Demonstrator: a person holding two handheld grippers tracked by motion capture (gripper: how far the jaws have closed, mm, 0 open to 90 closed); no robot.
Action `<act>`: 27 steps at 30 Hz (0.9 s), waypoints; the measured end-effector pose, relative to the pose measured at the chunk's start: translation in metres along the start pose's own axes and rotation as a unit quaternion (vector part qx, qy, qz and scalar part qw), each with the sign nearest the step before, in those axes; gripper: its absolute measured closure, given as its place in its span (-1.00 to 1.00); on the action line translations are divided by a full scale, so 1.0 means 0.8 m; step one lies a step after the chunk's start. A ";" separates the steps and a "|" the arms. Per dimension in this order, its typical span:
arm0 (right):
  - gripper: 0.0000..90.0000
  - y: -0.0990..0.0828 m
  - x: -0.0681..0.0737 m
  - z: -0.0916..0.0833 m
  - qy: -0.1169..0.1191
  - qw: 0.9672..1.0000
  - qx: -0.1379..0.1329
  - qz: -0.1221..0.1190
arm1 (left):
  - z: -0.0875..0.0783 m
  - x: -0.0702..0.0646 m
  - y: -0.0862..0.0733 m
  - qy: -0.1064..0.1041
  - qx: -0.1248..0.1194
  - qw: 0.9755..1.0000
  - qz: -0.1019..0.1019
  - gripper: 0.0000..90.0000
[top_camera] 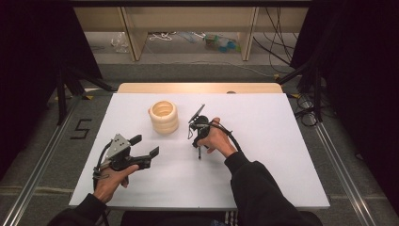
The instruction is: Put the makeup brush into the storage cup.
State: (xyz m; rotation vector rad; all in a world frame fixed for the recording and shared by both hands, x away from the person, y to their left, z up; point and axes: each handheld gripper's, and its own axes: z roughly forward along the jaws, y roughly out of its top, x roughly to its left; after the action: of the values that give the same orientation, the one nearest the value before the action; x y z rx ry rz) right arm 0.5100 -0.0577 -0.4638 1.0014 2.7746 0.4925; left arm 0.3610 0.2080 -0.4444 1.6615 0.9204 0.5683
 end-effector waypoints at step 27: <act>0.38 0.004 -0.008 -0.004 0.015 0.999 0.034 -0.007 | -0.001 0.000 0.000 0.002 -0.002 1.000 -0.001 -0.65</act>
State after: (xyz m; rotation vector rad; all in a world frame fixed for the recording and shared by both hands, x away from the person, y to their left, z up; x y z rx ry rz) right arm 0.5162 -0.0603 -0.4597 0.9958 2.8412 0.4172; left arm 0.3607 0.2087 -0.4443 1.6565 0.9237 0.5711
